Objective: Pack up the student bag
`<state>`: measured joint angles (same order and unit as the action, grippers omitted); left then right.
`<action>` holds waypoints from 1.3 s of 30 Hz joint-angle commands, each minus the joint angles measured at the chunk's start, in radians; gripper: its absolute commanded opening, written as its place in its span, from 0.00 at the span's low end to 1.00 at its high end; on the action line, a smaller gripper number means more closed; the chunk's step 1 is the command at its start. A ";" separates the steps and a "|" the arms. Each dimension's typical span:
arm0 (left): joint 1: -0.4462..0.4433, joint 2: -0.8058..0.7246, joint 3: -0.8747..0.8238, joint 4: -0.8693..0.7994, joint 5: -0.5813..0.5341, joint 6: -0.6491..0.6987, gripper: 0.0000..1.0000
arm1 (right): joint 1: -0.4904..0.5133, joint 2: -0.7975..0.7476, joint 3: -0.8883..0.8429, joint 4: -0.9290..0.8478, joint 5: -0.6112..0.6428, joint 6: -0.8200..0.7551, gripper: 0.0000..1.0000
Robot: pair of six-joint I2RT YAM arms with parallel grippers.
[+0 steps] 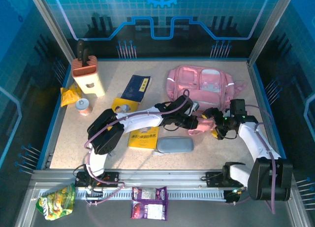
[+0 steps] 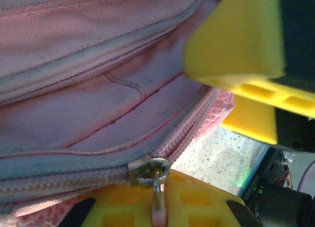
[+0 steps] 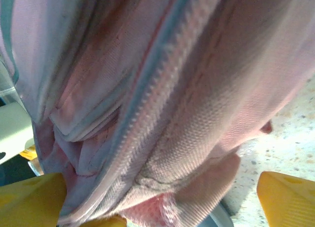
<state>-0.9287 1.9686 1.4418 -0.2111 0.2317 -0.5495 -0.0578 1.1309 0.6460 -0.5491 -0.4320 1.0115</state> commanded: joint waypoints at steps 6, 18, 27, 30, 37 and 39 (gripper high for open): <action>-0.010 0.000 0.020 0.042 -0.009 0.003 0.00 | 0.025 -0.036 -0.107 0.249 0.016 0.224 0.85; -0.002 -0.107 -0.069 -0.052 -0.181 0.096 0.00 | -0.040 0.033 -0.018 0.256 -0.008 0.006 0.28; 0.128 -0.207 -0.213 -0.084 -0.177 0.160 0.00 | -0.147 0.128 0.139 0.139 -0.068 -0.195 0.14; 0.169 -0.214 -0.238 -0.084 -0.165 0.187 0.00 | -0.189 0.170 0.192 0.114 -0.080 -0.234 0.14; 0.196 -0.160 -0.183 -0.088 -0.091 0.197 0.00 | -0.207 0.245 0.298 0.086 -0.056 -0.263 0.22; 0.193 -0.148 -0.175 -0.041 -0.053 0.161 0.00 | -0.187 0.244 0.299 0.087 -0.055 -0.256 0.31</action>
<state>-0.7471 1.8072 1.2358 -0.2119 0.1368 -0.3645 -0.2222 1.3762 0.8982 -0.5095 -0.5602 0.7822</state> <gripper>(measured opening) 0.084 0.281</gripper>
